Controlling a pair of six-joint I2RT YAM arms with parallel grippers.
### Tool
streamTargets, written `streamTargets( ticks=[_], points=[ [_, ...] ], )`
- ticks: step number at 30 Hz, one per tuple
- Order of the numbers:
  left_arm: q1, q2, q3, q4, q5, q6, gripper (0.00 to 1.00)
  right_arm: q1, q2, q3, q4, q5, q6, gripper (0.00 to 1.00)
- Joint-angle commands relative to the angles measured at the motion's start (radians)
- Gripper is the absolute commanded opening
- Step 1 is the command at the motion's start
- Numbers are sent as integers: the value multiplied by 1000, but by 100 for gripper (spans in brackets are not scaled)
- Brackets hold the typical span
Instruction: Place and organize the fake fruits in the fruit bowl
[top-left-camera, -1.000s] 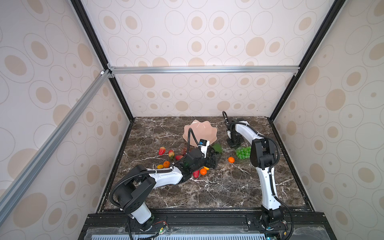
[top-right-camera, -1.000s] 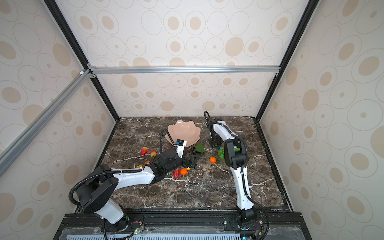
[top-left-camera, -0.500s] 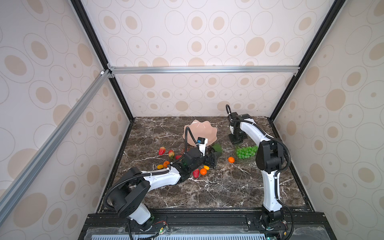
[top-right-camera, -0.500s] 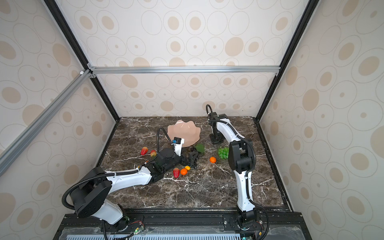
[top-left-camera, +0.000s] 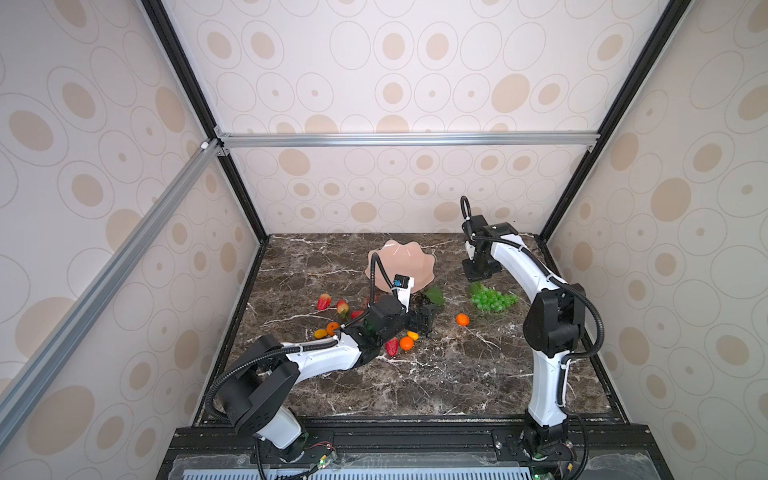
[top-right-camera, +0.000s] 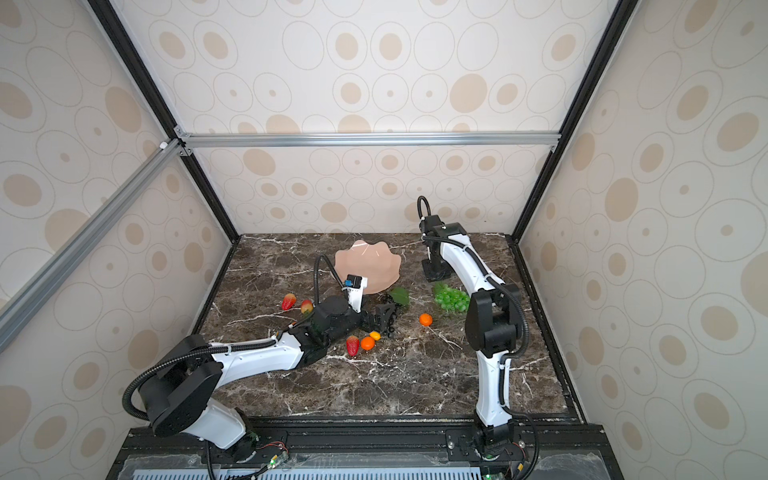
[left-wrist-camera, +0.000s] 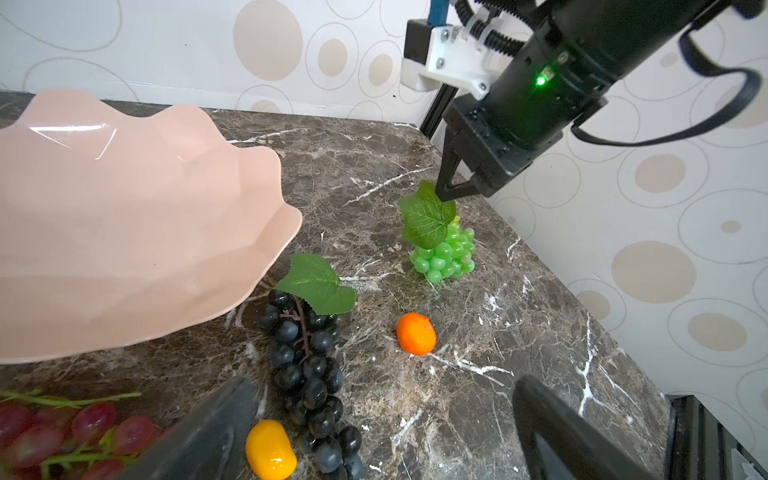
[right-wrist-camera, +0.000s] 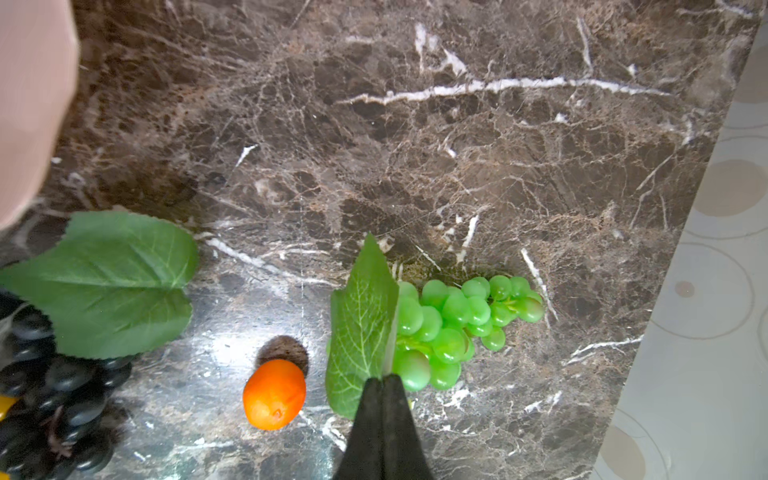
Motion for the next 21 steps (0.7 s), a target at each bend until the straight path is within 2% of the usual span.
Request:
streamTargets(
  ticks=[1, 8, 15, 21],
  points=[
    [-8, -11, 26, -3, -17, 14, 98, 32, -44, -30, -2, -101, 0, 0],
    [-8, -15, 1, 5, -21, 4, 98, 75, 24, -50, -10, -214, -25, 0],
    [-8, -18, -9, 0, -20, -2, 98, 114, 82, -19, 11, -211, -6, 1],
    [-8, -24, -15, 0, -29, -7, 98, 118, 36, -45, 49, -179, -5, 28]
  ],
)
